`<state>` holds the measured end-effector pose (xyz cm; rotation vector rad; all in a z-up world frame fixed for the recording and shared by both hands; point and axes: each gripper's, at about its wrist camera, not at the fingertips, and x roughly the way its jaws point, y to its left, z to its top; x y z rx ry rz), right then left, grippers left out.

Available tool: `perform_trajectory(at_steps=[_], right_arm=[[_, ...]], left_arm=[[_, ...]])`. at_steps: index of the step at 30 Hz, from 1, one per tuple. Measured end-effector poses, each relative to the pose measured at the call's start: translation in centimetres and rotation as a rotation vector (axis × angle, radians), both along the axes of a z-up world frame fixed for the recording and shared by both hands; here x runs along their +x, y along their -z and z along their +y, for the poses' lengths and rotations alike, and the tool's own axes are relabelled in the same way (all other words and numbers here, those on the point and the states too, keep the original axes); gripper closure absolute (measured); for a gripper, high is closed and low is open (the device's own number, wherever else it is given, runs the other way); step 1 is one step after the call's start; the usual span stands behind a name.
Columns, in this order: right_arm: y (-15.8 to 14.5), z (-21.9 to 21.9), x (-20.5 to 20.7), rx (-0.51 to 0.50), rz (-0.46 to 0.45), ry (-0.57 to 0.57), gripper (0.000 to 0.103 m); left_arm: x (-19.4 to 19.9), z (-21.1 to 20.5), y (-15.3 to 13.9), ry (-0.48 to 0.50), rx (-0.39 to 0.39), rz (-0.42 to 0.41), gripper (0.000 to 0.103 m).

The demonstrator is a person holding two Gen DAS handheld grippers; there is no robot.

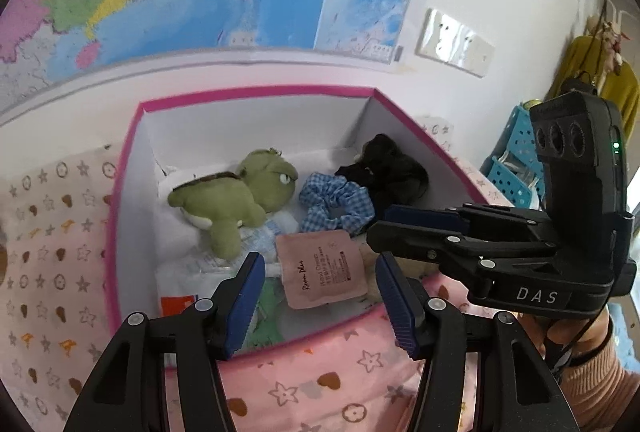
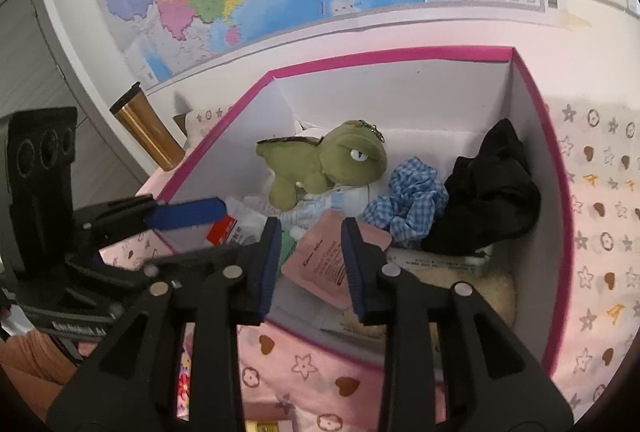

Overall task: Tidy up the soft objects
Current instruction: 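Move the right gripper back toward the yellow tissue packet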

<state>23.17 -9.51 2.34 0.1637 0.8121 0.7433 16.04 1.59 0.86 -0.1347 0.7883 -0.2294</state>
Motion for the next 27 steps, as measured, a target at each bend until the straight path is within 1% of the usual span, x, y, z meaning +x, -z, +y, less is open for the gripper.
perform_trajectory(at_steps=[5, 10, 13, 16, 19, 22, 27], right_arm=[[-1.1, -1.1, -2.1, 0.023, -0.035, -0.015, 0.068], [-1.8, -2.0, -4.0, 0.035, -0.054, -0.036, 0.064], [-1.6, -2.5, -5.0, 0.035, -0.051, -0.042, 0.06], [-0.8, -3.0, -6.3, 0.034, -0.032, -0.05, 0.06], [0.3, -3.1, -7.5, 0.021, -0.005, -0.06, 0.06], [1.8, -3.3, -8.7, -0.002, 0.031, -0.064, 0.06], [4.5, -4.1, -10.2, -0.009, 0.115, -0.057, 0.059]], left_arm=[[-2.9, -0.6, -1.1, 0.031, 0.007, -0.061, 0.044], [-5.6, -1.2, -1.0, 0.072, -0.011, -0.069, 0.043], [-6.9, -1.5, -0.3, 0.081, -0.032, -0.047, 0.043], [-8.0, -2.1, 1.1, 0.095, -0.069, -0.007, 0.043], [-9.4, -2.8, 2.5, 0.115, -0.081, 0.032, 0.043], [-10.5, -3.6, 3.7, 0.146, -0.103, 0.076, 0.043], [-11.6, -4.8, 5.3, 0.183, -0.097, 0.13, 0.043]])
